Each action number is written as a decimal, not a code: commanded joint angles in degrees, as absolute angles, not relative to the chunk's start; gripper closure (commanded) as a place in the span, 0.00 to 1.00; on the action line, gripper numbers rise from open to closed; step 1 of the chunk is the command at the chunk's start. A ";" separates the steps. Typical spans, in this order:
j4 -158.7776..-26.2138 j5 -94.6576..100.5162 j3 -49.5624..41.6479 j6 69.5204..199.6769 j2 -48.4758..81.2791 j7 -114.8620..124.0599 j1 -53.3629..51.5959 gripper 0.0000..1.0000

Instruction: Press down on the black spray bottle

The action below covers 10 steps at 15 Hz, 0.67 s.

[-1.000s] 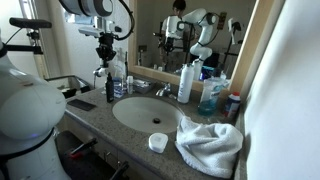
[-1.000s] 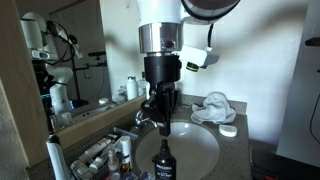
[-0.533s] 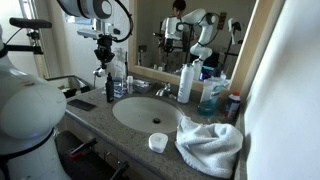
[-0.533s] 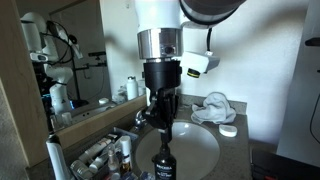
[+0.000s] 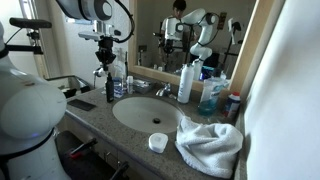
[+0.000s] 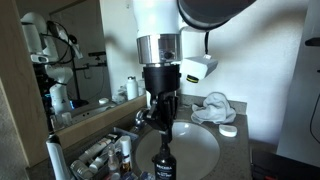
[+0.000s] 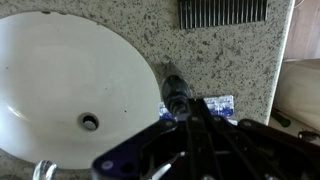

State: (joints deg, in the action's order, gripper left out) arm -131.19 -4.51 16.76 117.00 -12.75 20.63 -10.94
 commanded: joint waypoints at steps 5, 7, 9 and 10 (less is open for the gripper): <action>-130.76 -1.75 15.94 120.51 -11.15 21.42 -10.61 0.95; -130.85 -1.62 15.64 120.48 -10.77 21.46 -10.54 0.95; -130.97 -1.75 15.28 120.51 -10.55 21.41 -10.55 0.95; -131.01 -1.80 15.13 120.44 -10.46 21.45 -10.57 0.95</action>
